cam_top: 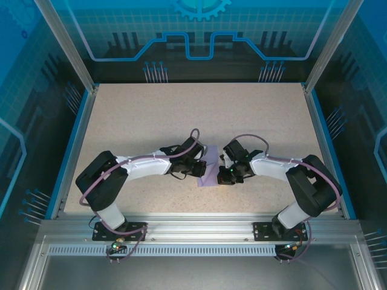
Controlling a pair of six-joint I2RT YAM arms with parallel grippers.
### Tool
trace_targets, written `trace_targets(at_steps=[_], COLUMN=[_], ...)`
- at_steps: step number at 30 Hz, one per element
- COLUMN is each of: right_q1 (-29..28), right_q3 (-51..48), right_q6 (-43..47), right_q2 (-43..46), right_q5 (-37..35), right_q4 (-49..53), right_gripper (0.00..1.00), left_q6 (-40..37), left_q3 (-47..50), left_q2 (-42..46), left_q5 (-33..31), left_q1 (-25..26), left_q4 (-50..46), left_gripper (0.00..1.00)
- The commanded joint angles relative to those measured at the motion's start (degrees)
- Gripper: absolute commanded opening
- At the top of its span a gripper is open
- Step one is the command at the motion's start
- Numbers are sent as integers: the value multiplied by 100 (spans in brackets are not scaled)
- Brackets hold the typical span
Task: Fold a paper plane with a square sheet of paper (fold left side to right side)
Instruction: Fold the triangle a second time at the center of the table.
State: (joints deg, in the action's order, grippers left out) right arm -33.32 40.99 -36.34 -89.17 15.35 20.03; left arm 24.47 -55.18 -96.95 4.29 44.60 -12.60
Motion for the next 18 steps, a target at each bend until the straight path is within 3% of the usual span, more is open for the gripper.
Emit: trace_targets(at_steps=[1,18], right_q1=[71,73], right_q3=[25,-12], right_q6=[94,118], right_q2=[-92,-101], right_q5=[-254,-226], right_q4=[379,413], right_gripper=[2,2], left_q6=[-225,-373], left_q3=[-207,-426], left_q2=[-163,-569], left_q5=[-208,-416], left_q1=[-63,-120], left_q4=[-136,-198], left_gripper=[9,8])
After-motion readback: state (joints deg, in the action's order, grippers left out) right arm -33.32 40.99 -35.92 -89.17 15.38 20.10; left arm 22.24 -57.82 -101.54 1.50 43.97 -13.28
